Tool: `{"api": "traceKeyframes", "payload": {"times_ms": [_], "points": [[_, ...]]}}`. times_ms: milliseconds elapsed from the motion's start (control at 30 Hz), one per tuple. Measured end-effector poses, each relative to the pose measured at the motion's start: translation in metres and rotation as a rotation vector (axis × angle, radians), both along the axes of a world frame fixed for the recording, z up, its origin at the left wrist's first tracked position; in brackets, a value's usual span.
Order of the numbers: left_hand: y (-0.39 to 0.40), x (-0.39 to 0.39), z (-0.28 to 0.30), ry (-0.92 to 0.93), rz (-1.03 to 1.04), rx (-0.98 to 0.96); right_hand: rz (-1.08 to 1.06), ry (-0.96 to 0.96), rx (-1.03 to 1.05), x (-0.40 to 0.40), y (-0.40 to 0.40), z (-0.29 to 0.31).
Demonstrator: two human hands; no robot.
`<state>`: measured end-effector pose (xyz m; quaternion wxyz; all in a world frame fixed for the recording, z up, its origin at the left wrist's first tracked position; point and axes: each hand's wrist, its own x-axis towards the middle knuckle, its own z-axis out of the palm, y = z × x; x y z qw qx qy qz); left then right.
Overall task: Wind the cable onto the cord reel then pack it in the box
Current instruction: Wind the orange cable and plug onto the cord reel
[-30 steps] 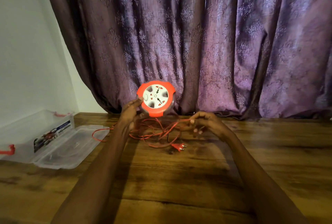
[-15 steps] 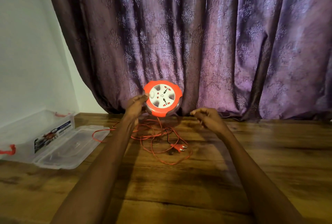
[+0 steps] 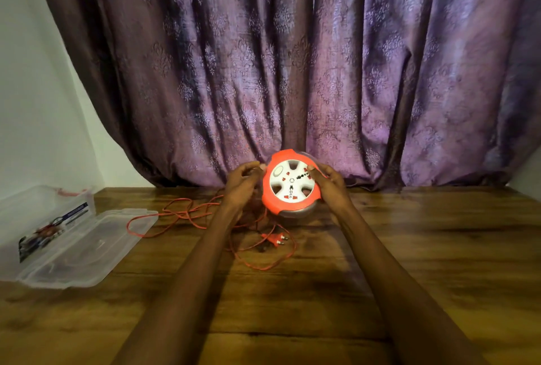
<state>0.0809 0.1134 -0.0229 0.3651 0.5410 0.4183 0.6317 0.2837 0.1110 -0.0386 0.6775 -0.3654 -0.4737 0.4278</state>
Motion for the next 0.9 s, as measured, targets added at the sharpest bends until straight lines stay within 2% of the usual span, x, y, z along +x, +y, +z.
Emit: {"api": "traceKeyframes", "payload": {"times_ms": [67, 100, 200, 233, 267, 367, 400, 533, 600, 633, 733, 767, 833, 900], "points": [[-0.003, 0.004, -0.004, 0.030, 0.158, 0.083, -0.076, 0.126, 0.003, 0.000, 0.001, 0.000], [-0.007, 0.006, -0.008, 0.067, 0.101, 0.035, -0.108, 0.189, 0.007, 0.001, 0.001, 0.002], [-0.029, 0.022, -0.029, 0.333, -0.329, -0.255, -0.137, 0.309, 0.027, 0.007, -0.001, 0.007], [-0.034, 0.030, -0.035, 0.357, -0.424, -0.312, -0.141, 0.308, 0.027, 0.007, -0.002, 0.007], [-0.036, 0.037, -0.040, 0.287, -0.473, -0.329, -0.141, 0.294, 0.021, 0.006, -0.003, 0.007], [-0.031, 0.055, -0.042, -0.219, -0.463, -0.286, -0.111, 0.289, 0.007, 0.002, -0.004, 0.004], [-0.028, 0.058, -0.041, -0.338, -0.437, -0.265, -0.095, 0.289, 0.003, 0.000, -0.004, 0.004], [-0.020, 0.060, -0.041, -0.487, -0.352, -0.235, -0.061, 0.220, -0.016, -0.002, -0.003, 0.002], [-0.018, 0.055, -0.043, -0.512, -0.316, -0.208, -0.129, 0.042, 0.044, 0.000, -0.004, 0.000], [-0.017, 0.052, -0.045, -0.503, -0.287, -0.184, -0.232, -0.163, 0.132, 0.002, -0.006, -0.001], [-0.014, 0.045, -0.049, -0.442, -0.217, -0.124, -0.583, -0.999, 0.529, 0.010, -0.008, -0.005], [-0.013, 0.043, -0.050, -0.420, -0.208, -0.109, -0.631, -1.189, 0.599, 0.009, -0.011, -0.003], [-0.013, 0.041, -0.052, -0.375, -0.193, -0.093, -0.658, -1.393, 0.609, 0.001, -0.015, -0.001], [-0.013, 0.040, -0.054, -0.334, -0.191, -0.090, -0.699, -1.499, 0.548, -0.005, -0.018, 0.000]]}}
